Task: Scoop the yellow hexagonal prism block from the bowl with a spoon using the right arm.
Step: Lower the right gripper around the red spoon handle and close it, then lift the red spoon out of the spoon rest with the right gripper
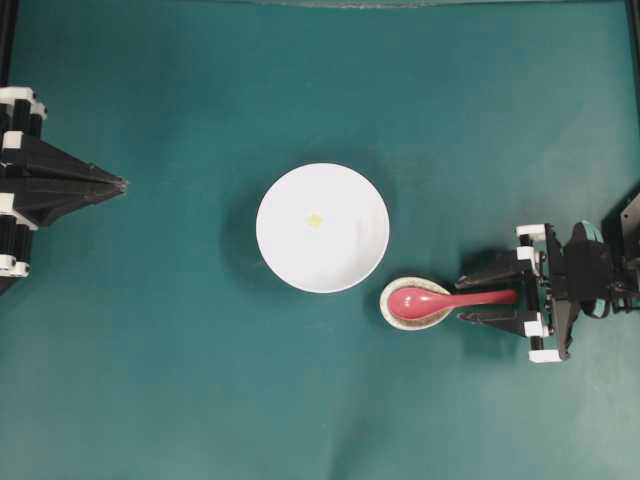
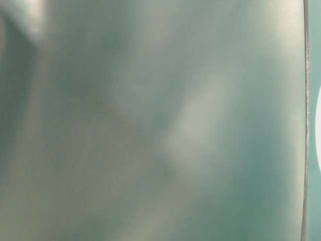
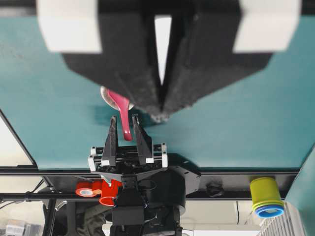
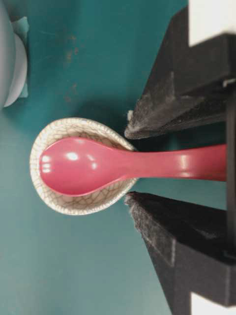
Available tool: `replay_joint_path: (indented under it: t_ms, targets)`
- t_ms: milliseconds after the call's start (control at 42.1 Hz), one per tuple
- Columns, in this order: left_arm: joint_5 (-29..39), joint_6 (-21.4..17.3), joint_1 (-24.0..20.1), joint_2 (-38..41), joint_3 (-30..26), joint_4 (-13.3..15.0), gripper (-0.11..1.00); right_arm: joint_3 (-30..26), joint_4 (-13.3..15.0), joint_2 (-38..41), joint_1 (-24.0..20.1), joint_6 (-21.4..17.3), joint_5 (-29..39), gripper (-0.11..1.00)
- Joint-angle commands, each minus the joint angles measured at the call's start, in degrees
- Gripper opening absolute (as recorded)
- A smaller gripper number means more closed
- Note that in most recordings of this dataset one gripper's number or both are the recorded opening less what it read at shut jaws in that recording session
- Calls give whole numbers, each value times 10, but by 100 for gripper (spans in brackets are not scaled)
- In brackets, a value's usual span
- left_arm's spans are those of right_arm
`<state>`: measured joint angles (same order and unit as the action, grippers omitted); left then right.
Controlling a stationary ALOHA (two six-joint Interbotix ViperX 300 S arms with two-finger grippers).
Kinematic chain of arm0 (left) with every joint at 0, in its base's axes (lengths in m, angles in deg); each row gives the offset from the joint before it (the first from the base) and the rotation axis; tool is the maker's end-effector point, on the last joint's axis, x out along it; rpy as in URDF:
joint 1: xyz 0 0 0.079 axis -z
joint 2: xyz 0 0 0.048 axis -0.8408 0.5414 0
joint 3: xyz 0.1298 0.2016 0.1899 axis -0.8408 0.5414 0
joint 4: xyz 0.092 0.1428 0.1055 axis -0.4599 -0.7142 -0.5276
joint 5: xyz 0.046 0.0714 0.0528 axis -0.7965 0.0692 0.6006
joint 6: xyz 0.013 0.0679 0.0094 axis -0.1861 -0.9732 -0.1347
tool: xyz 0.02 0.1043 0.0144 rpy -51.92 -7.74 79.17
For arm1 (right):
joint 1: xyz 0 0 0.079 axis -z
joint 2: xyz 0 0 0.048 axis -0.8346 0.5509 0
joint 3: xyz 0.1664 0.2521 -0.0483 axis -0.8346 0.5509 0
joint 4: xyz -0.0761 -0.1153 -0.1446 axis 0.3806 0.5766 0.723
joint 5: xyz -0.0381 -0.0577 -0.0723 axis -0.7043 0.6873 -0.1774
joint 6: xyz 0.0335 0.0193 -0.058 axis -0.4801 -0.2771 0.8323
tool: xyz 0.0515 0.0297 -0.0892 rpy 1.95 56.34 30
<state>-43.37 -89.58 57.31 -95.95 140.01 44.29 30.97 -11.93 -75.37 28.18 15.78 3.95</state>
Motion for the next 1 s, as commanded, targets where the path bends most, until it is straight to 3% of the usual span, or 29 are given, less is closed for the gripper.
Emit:
replay_joint_path:
  t_ms: [0,332,641,973]
  targets:
    - [-3,-1,0,3,-10,-2,1,-2,1,-7,-2,-1,0,55]
    - [-2,-1,0,3,-10,-1,1,-2,1,-7,-1,0,10,50]
    - [-1,-1,1,3,-10,-1,1,-4,1,-12,-2,0,7,27]
    - [2,0,0,1,-11,-1,1,-1,1,-119,4,25,42,25]
